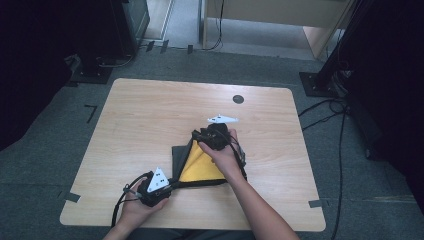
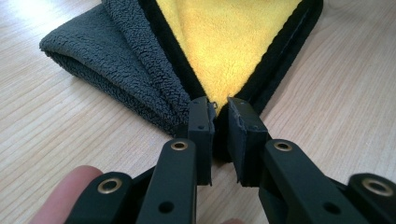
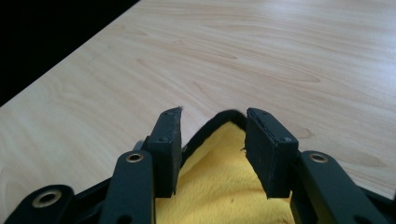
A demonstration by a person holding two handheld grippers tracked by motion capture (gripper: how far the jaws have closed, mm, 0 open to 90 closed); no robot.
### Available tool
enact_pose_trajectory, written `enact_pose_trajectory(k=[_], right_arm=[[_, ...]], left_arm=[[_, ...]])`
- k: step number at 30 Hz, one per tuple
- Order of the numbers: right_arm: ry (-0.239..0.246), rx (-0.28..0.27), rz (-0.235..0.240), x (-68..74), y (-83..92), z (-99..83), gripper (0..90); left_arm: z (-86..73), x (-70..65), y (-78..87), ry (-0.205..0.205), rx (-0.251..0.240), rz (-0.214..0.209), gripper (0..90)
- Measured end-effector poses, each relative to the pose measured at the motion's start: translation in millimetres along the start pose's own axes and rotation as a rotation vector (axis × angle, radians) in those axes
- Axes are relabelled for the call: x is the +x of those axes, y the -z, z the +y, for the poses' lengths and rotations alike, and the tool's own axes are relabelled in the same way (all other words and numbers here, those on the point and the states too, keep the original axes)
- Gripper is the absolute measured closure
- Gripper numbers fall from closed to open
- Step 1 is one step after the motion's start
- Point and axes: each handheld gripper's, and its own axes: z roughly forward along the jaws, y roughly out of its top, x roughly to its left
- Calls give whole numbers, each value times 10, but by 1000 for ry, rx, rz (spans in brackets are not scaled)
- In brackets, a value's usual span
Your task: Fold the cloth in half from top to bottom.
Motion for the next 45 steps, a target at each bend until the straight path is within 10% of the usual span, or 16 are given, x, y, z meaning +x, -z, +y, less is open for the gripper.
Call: enact_pose_trajectory(k=[4,6,9,18,26,36,40,45], right_arm=[[-90,39,9,-40,-144,23,662],[-67,61,5,-12,-150,7,860],[-37,45,-23,18,-35,-16,873],[2,-20,-62,2,538,-287,877],[-21,-36,-90,-64,1126,-1022,876],[-6,71,-152,-134,1169,-1450,788],[-12,7,-167,-231,1286,-1431,723],[-4,-67,-163,-221,1344,-1287,688]], left_arm=[[-3,-1,1,-4,-1,2,800],[-4,-3,1,-4,-1,3,800],[-8,-5,6,-4,-2,2,799],[-20,-17,23,-8,-17,-12,785],[-32,-49,69,-55,-38,-37,843],[-56,-19,115,-58,-46,-99,788],[-69,86,240,13,-158,-176,713],[-40,77,260,33,-173,-91,727]])
